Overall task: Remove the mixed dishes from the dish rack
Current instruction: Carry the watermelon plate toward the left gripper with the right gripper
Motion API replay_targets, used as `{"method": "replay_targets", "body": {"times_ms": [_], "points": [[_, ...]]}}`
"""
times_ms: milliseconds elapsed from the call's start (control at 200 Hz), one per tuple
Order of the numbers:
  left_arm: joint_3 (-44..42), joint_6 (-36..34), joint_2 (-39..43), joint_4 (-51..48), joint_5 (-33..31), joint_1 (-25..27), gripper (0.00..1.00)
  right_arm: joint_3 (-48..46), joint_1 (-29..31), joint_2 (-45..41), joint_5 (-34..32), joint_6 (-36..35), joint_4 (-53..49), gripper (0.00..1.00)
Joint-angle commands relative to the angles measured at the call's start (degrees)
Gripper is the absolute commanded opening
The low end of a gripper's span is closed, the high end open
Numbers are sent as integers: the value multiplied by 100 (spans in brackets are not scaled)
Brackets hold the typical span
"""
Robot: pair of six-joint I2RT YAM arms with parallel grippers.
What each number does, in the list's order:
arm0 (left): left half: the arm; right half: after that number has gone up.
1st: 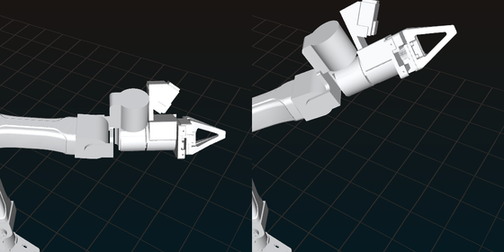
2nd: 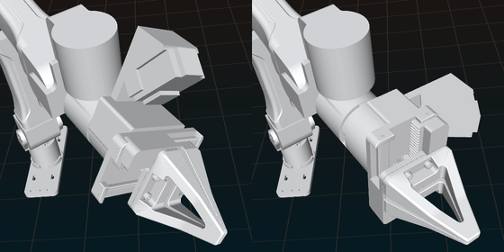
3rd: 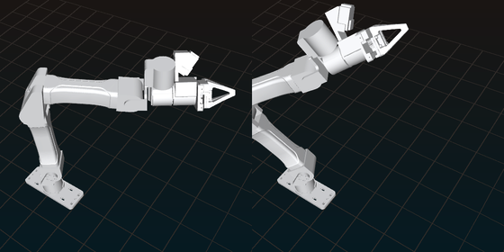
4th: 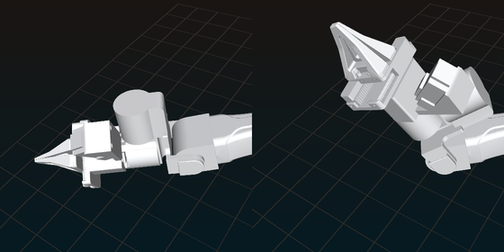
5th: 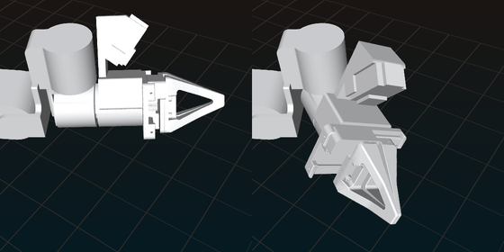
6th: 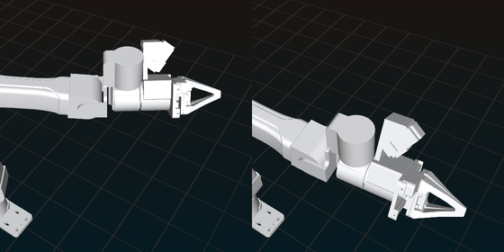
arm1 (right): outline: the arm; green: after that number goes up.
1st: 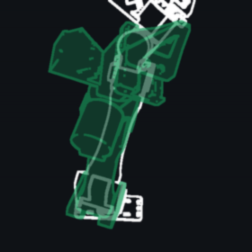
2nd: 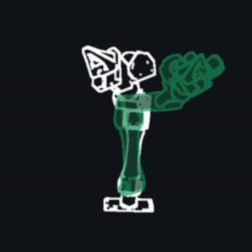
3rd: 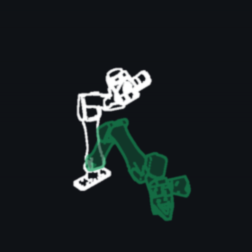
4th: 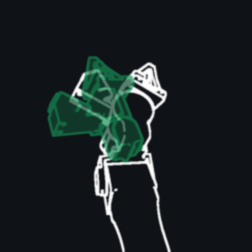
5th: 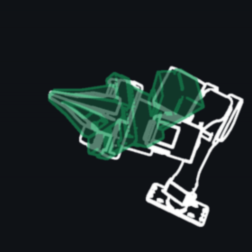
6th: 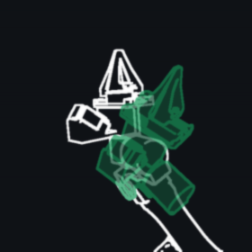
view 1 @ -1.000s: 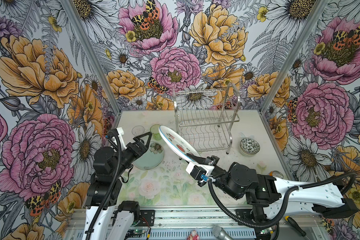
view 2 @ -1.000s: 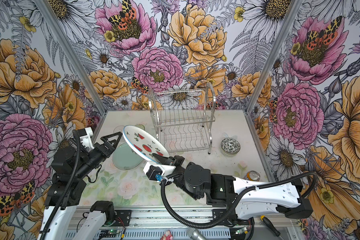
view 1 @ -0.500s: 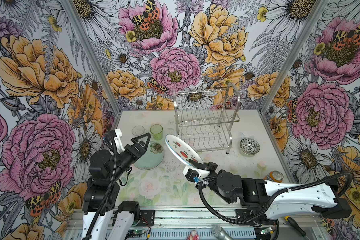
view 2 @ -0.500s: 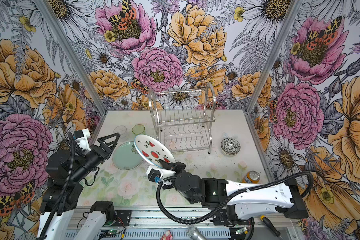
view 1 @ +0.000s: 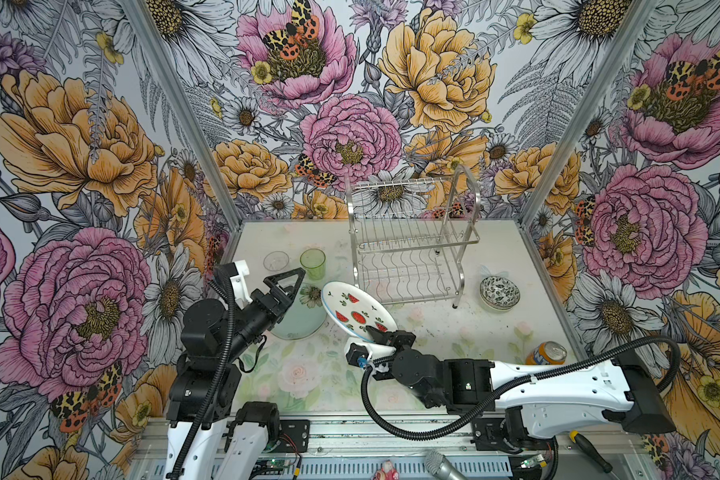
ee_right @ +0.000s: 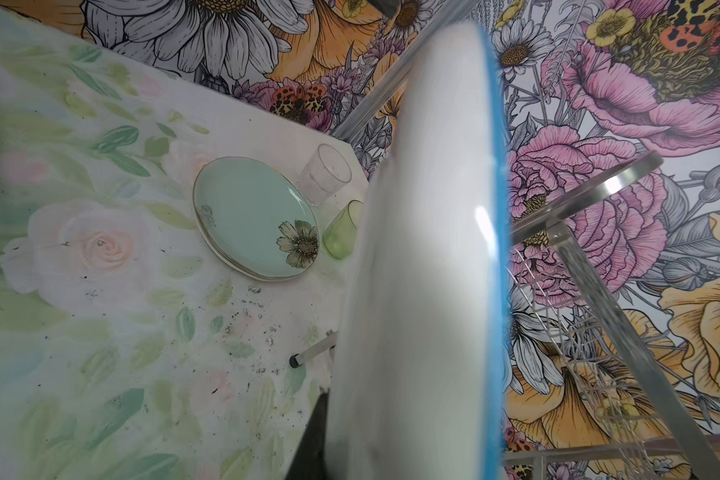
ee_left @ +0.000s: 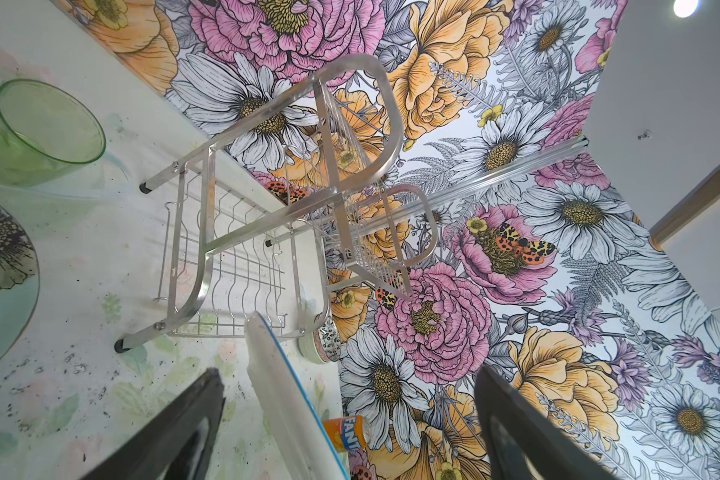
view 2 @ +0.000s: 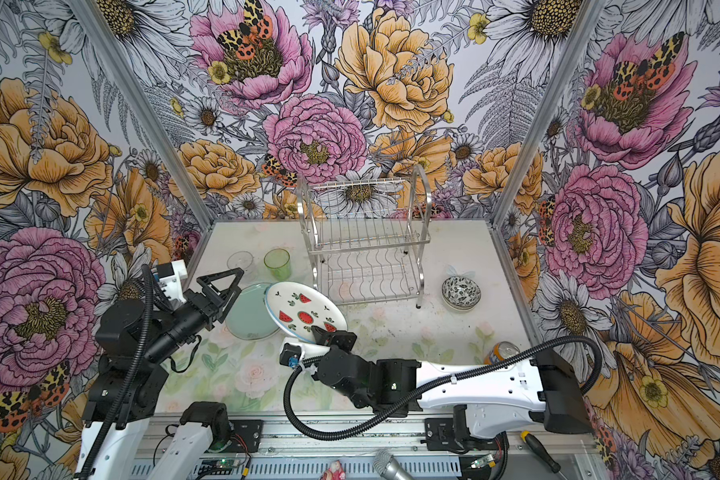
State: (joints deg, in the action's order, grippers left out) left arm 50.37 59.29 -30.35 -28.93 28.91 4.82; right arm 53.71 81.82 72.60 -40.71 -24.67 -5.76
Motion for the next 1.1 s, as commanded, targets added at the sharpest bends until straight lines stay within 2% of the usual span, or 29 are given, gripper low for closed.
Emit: {"method": "replay_targets", "body": {"times_ms": [0, 200, 395, 671, 996, 1096], "points": [[-203, 213, 104, 37, 125, 66, 91, 365, -78, -7, -209, -103, 828, 0], [-549, 421, 135, 42, 196, 189, 88, 416, -132, 266, -234, -286, 936, 0], [-610, 319, -134, 41, 310, 301, 89, 567, -140, 666, -493, -530, 1005, 0], [-705, 206, -423, 34, 302, 725, 89, 643, -216, 906, -634, -731, 1150, 0], [-967, 317, -639, 229, 394, 773, 88, 692, -264, 1284, -831, -1115, 1678, 0], [-963, 347, -863, 394, 467, 776, 83, 716, -264, 1419, -859, -1238, 1799, 0]]}}
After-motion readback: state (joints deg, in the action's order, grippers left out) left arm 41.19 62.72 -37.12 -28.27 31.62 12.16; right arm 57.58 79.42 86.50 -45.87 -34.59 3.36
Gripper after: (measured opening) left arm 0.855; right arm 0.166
